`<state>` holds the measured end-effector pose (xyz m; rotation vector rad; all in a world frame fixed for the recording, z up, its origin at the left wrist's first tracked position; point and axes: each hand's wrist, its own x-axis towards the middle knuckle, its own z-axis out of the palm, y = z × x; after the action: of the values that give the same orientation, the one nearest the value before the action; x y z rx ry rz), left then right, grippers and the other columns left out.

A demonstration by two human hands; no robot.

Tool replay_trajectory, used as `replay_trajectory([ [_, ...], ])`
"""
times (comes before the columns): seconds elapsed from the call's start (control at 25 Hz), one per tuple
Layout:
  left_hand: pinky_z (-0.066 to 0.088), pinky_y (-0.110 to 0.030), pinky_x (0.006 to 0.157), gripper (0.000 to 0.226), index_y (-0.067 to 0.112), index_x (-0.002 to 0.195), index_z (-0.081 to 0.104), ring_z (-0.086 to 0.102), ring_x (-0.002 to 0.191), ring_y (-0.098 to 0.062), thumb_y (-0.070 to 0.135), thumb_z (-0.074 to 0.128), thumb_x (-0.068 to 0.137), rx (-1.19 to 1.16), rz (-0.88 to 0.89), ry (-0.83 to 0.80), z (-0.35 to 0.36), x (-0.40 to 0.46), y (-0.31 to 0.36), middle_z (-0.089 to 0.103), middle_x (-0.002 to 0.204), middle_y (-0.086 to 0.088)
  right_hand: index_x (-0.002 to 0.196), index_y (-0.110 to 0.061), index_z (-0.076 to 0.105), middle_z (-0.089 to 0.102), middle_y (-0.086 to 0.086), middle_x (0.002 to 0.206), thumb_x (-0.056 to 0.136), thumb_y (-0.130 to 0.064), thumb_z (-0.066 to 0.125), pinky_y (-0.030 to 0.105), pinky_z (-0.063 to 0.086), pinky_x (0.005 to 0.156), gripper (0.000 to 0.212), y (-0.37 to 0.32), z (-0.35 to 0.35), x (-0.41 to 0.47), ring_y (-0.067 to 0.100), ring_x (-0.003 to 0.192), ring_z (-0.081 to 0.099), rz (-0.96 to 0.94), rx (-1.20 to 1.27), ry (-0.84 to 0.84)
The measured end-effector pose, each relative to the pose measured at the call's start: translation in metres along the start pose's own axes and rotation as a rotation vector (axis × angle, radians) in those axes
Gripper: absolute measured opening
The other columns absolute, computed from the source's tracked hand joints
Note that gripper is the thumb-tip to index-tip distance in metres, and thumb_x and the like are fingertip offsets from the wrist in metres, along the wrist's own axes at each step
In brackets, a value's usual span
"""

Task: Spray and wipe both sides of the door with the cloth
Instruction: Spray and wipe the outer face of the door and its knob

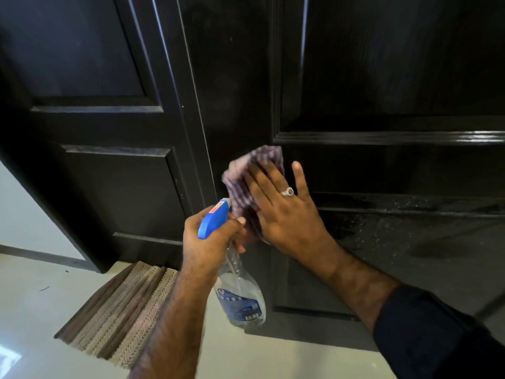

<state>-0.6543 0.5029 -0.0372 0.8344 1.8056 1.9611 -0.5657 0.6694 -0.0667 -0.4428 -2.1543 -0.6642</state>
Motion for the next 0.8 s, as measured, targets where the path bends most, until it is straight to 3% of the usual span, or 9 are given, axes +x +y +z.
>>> replay_trajectory([
  [0.08,0.063,-0.039,0.054,0.042,0.037,0.069,0.077,0.066,0.056,-0.025,0.000,0.076,0.089,0.015,-0.001,0.008,0.003,-0.004,0.001,0.072,0.067,-0.010,0.169,-0.009,0.028,0.021,0.011,0.178,0.106,-0.045,0.049,0.058,-0.003,0.133,0.075,-0.016,0.008,0.011,0.028,0.167,0.005,-0.004,0.060,-0.038],
  [0.12,0.063,-0.040,0.055,0.037,0.034,0.072,0.078,0.067,0.058,-0.027,0.001,0.076,0.089,0.018,-0.012,0.010,0.003,-0.005,0.000,0.073,0.068,-0.009,0.170,-0.009,0.026,0.020,0.011,0.178,0.107,-0.044,0.049,0.057,-0.003,0.133,0.075,-0.017,0.014,0.000,0.028,0.167,0.006,-0.059,0.055,-0.074],
  [0.24,0.061,-0.045,0.057,0.007,0.003,0.083,0.073,0.066,0.060,-0.036,0.000,0.075,0.089,-0.015,0.009,-0.022,0.002,-0.001,-0.008,0.070,0.075,-0.024,0.168,-0.011,0.032,0.034,0.010,0.173,0.105,-0.038,0.053,0.057,0.004,0.134,0.072,0.009,0.019,-0.064,0.029,0.165,0.020,-0.133,-0.031,-0.138],
  [0.4,0.063,-0.043,0.056,0.007,0.003,0.087,0.070,0.068,0.059,-0.032,0.002,0.077,0.089,-0.008,-0.001,-0.042,0.016,-0.001,-0.025,0.071,0.075,-0.018,0.167,-0.013,0.034,0.030,0.009,0.175,0.106,-0.029,0.043,0.061,0.004,0.132,0.064,0.028,0.013,-0.092,0.025,0.165,0.020,0.010,-0.049,-0.127],
  [0.52,0.061,-0.042,0.056,0.013,-0.005,0.097,0.068,0.067,0.058,-0.036,-0.001,0.076,0.087,-0.025,-0.003,-0.037,0.025,-0.001,-0.039,0.068,0.080,-0.029,0.168,-0.011,0.034,0.022,0.010,0.177,0.104,-0.028,0.052,0.061,0.002,0.132,0.068,0.006,0.028,-0.083,0.029,0.166,0.014,0.029,0.061,-0.111],
  [0.68,0.056,-0.041,0.052,0.010,-0.007,0.082,0.065,0.060,0.050,-0.037,-0.006,0.073,0.088,-0.009,0.017,-0.116,0.049,0.011,-0.045,0.062,0.070,-0.032,0.165,-0.009,0.039,0.034,0.010,0.173,0.110,-0.034,0.045,0.059,0.010,0.133,0.061,0.039,0.029,-0.106,0.028,0.163,0.026,-0.002,0.053,-0.077],
  [0.8,0.053,-0.042,0.053,0.017,-0.007,0.078,0.061,0.059,0.046,-0.035,-0.005,0.075,0.087,-0.048,0.013,-0.213,0.076,0.024,-0.044,0.065,0.068,-0.023,0.158,-0.008,0.046,0.041,0.013,0.167,0.103,-0.025,0.051,0.061,0.014,0.131,0.057,0.093,0.009,-0.156,0.033,0.159,0.035,0.146,0.013,-0.047],
])
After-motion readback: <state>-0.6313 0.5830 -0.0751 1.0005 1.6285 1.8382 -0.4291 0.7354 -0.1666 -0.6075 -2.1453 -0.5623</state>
